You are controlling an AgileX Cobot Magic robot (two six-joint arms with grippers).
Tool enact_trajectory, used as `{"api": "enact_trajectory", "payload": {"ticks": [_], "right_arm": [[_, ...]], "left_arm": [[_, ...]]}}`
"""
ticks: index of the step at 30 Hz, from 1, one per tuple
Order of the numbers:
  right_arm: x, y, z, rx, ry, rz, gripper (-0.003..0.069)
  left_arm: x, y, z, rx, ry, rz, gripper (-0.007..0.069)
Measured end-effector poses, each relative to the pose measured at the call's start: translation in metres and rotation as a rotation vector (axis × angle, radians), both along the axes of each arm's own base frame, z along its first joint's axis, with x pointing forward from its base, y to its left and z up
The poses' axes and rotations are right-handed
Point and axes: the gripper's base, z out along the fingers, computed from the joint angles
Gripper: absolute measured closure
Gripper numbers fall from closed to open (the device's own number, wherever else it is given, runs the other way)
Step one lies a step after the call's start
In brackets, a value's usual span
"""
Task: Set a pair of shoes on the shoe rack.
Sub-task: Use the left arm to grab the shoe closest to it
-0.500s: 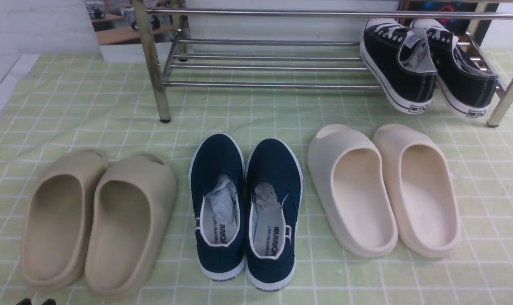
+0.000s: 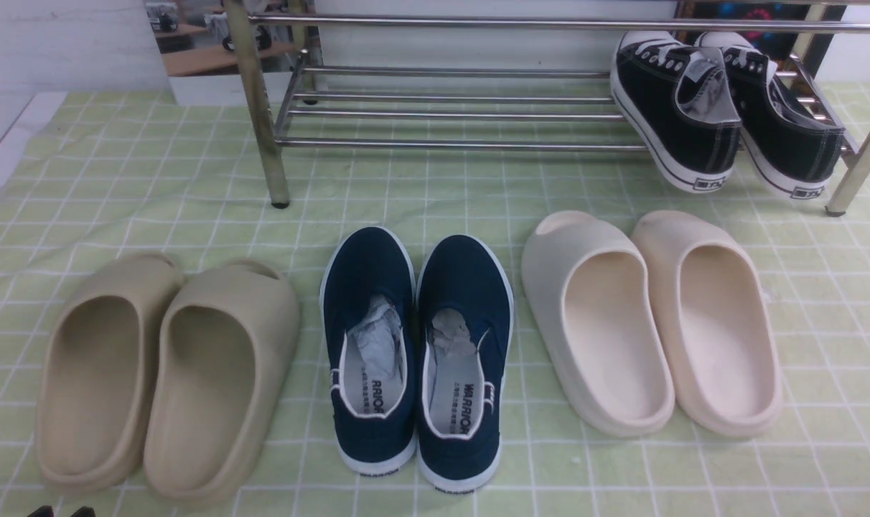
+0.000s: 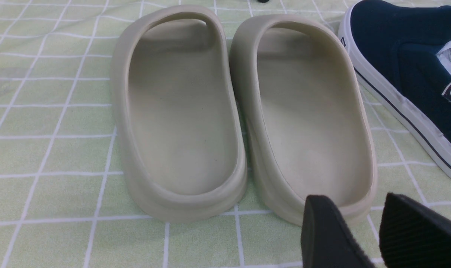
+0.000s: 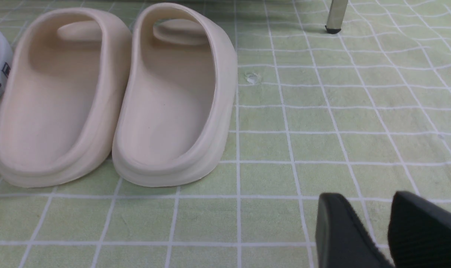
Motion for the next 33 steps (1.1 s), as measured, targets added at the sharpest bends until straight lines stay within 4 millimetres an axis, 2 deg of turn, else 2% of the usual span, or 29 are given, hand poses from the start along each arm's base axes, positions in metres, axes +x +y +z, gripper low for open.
{"api": "enact_trajectory", "payload": {"ticks": [14,17,24,33], "right_arm": [[0.000,0.000,0.000,0.000,0.000,0.000,0.0419],[0.000,0.000,0.000,0.000,0.000,0.000,0.0419],[0.000,0.000,0.000,0.000,0.000,0.000,0.0419],[0.000,0.000,0.000,0.000,0.000,0.000,0.0419]], "left_arm": [[0.000,0.000,0.001,-0.001,-0.008,0.001,0.0386],[0.001,0.000,0.005,-0.005,-0.054,0.005,0.0386],[0.005,0.002,0.030,-0.034,-0.337,0.030,0.0386],[0.005,0.002,0.033,-0.037,-0.366,0.033,0.0386]]}}
